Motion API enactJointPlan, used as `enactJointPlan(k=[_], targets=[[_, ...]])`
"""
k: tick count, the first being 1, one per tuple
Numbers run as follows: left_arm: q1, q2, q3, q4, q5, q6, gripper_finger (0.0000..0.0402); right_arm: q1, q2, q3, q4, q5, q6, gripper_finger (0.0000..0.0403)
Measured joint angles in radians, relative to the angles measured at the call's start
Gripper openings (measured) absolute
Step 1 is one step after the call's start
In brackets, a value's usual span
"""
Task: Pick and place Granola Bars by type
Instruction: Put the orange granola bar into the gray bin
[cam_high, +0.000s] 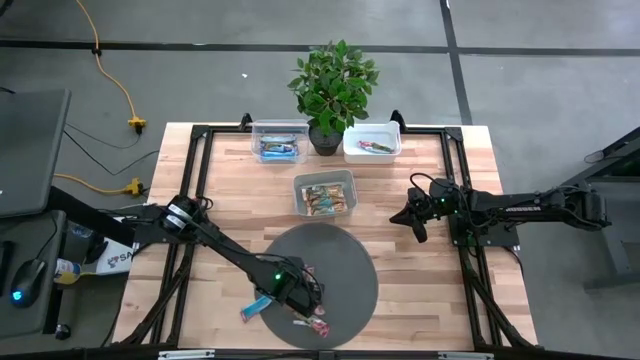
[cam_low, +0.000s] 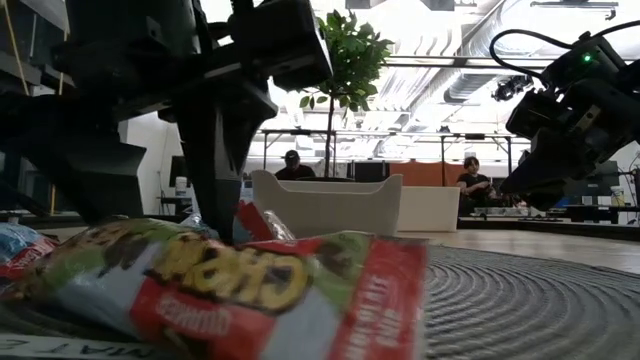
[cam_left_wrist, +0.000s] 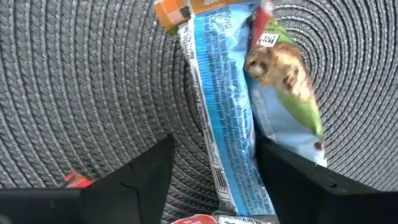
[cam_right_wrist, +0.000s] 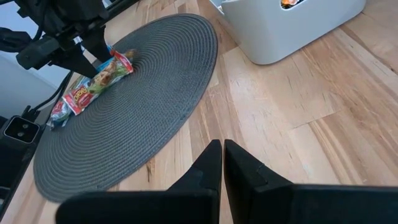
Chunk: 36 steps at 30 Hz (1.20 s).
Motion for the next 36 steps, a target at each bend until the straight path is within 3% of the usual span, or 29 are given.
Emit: enactJointPlan(k=[10,15,27,36], targets=[[0.0,0.001,-0.004,0.002,0.001,0.005,0.0116,0.0,0.0,0.0,0.0,0.0,0.0,0.0],[0.0,0.0,-0.004,0.002,-0.001,0.008,0.0082,0.0,0.0,0.0,0.0,0.0,0.0,0.0],[-0.001,-0.006,-0.004,-0.006,-0.009,0.012,0.0072,0.0,0.0,0.0,0.0,0.0,0.0,0.0],[-0.001,-0.094,-0.005,-0.067,-0.11,0.066,0.0071,0.0,0.0,0.0,0.003,0.0,0.0,0.0]])
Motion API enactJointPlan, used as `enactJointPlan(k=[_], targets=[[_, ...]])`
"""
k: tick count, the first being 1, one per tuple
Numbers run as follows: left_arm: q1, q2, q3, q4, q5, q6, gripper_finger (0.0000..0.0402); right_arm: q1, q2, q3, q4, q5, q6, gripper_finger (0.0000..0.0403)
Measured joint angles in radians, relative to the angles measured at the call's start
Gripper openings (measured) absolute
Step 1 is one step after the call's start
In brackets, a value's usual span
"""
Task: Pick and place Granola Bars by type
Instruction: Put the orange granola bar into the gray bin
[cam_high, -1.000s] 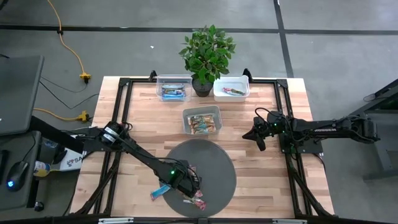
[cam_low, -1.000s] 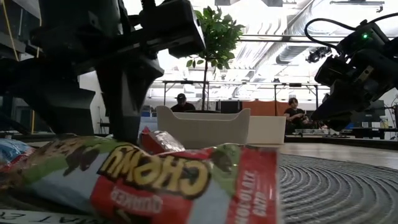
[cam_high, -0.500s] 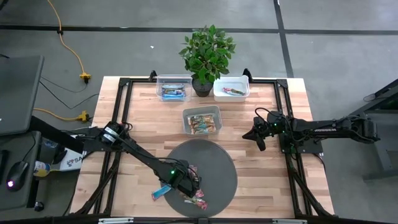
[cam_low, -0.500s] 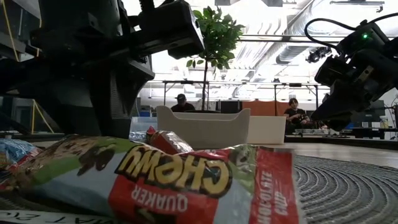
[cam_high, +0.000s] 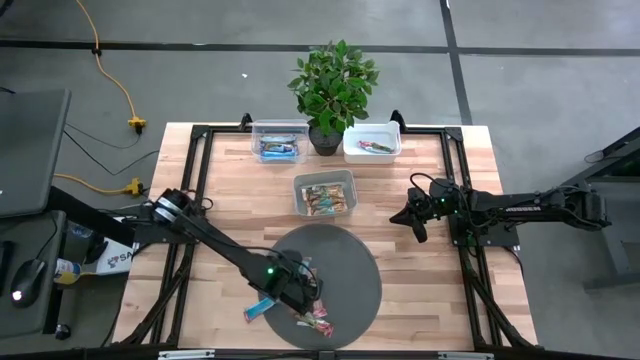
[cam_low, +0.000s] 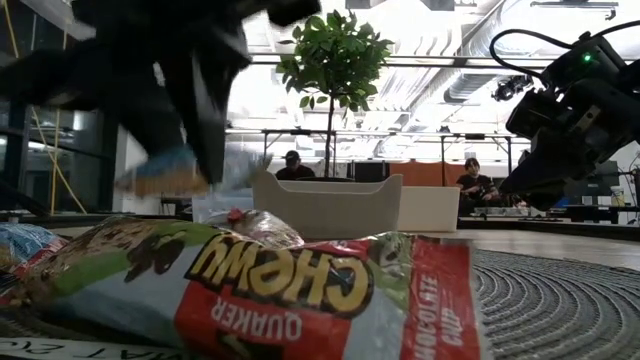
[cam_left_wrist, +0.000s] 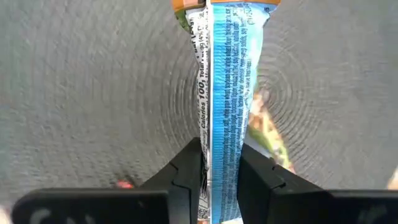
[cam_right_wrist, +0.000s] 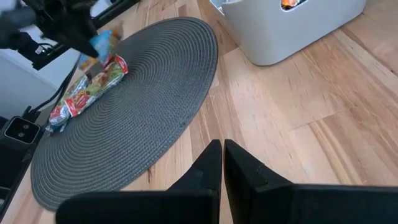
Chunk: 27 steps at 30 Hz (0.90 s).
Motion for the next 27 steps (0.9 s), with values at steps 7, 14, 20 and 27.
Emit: enactJointPlan(k=[7,14,20,27], targets=[[-0.008,-0.104,0.0,0.055,-0.058,0.243,0.0071,0.0,0.0,0.0,0.0,0.0,0.0,0.0],[-0.014,-0.185,0.0,0.29,-0.049,0.62,0.0071,0.0,0.0,0.0,0.0,0.0,0.0,0.0],[-0.021,-0.204,0.003,0.441,-0.041,0.919,0.0071,0.0,0.0,0.0,0.0,0.0,0.0,0.0],[-0.02,-0.204,0.051,0.344,-0.055,1.092,0.0071,0.0,0.0,0.0,0.0,0.0,0.0,0.0]])
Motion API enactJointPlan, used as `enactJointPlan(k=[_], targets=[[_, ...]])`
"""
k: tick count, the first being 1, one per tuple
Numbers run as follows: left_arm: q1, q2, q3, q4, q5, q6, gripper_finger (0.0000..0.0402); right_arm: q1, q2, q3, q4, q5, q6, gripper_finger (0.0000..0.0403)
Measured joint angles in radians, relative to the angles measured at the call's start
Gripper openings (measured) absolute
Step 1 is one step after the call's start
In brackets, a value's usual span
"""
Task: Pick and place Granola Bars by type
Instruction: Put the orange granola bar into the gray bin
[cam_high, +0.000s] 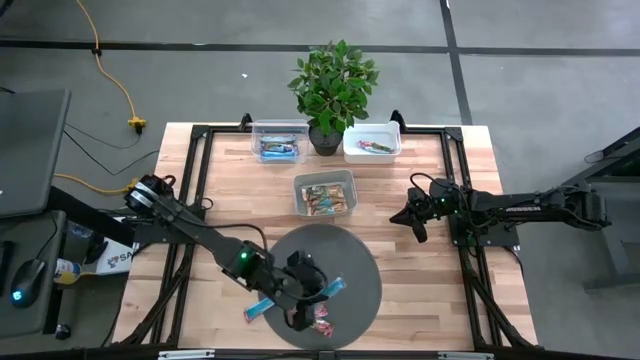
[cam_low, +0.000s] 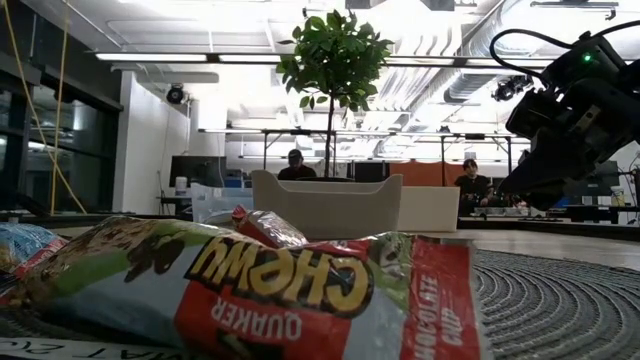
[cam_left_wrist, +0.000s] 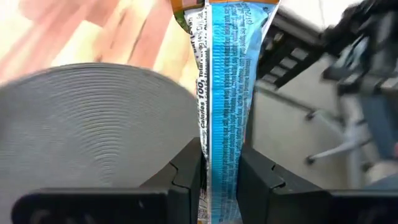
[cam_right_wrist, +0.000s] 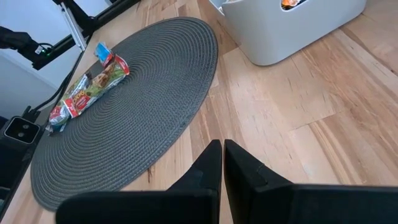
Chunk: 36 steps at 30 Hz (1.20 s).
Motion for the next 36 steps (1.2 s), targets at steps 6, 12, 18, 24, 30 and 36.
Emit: enactJointPlan(k=[6,12,18,24,30,36], targets=[[0.0,0.0,0.056,-0.128,-0.038,0.116,0.0071,0.0,0.0,0.0,0.0,0.0,0.0,0.0],[0.0,0.0,0.114,-0.339,-0.211,0.159,0.0071,0.0,0.0,0.0,0.0,0.0,0.0,0.0],[0.008,0.0,0.184,-0.474,-0.373,0.28,0.0071,0.0,0.0,0.0,0.0,0.0,0.0,0.0],[0.056,0.0,0.258,-0.582,-0.497,0.409,0.0071,0.0,0.0,0.0,0.0,0.0,0.0,0.0],[0.171,0.0,0.295,-0.656,-0.487,0.512,0.0071,0.0,0.0,0.0,0.0,0.0,0.0,0.0],[0.299,0.0,0.302,-0.685,-0.423,0.609,0.0071,0.0,0.0,0.0,0.0,0.0,0.0,0.0]])
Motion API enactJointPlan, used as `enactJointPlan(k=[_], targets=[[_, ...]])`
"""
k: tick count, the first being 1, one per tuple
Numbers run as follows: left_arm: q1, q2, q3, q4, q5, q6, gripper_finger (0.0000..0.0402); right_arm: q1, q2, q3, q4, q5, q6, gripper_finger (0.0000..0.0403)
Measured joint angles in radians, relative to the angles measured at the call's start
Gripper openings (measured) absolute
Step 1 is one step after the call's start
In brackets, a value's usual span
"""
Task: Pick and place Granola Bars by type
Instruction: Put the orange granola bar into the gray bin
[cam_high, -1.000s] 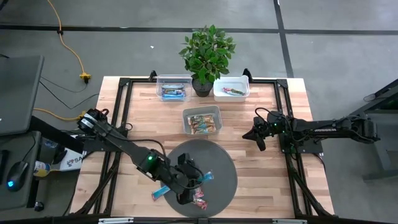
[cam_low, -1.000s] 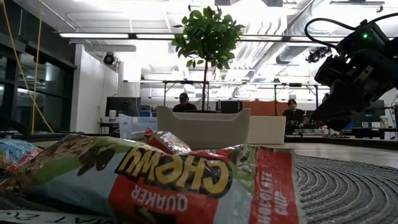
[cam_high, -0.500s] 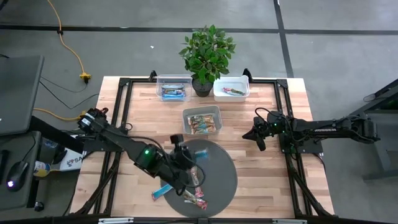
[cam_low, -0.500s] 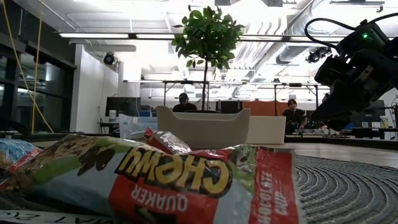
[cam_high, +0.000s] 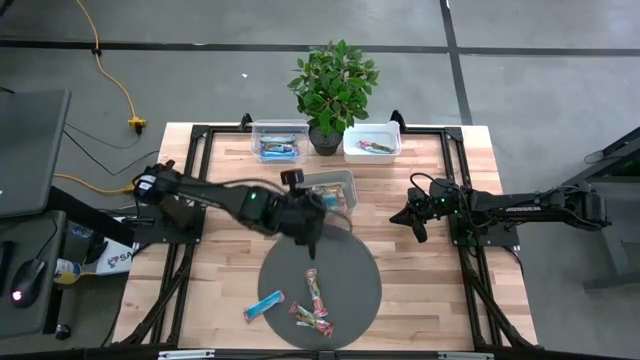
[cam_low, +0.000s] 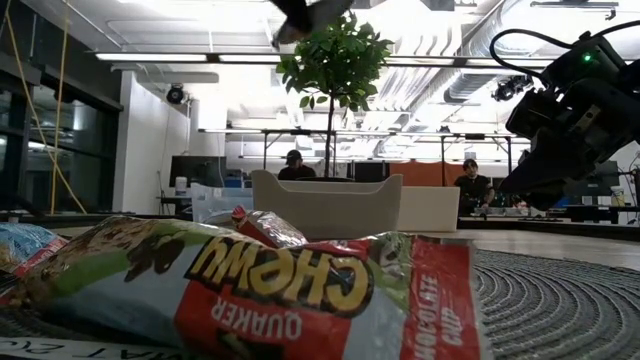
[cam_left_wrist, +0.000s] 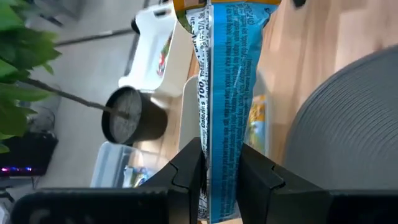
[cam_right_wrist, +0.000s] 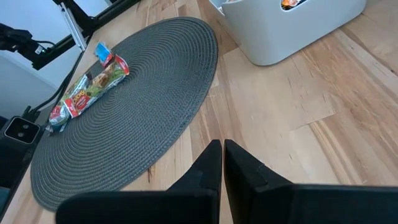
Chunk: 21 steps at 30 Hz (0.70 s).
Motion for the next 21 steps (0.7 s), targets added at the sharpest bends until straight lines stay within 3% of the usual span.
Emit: enactJointPlan(k=[8,15,18,21], targets=[[0.199,0.01,0.0,-0.013,0.186,0.141,0.0071,0.0,0.0,0.0,0.0,0.0,0.0,0.0],[0.372,0.041,-0.002,0.002,0.488,0.214,0.0071,0.0,0.0,0.0,0.0,0.0,0.0,0.0],[0.422,0.069,0.0,0.004,0.651,0.238,0.0071,0.0,0.0,0.0,0.0,0.0,0.0,0.0],[0.444,0.115,-0.001,0.013,0.749,0.258,0.0071,0.0,0.0,0.0,0.002,0.0,0.0,0.0]])
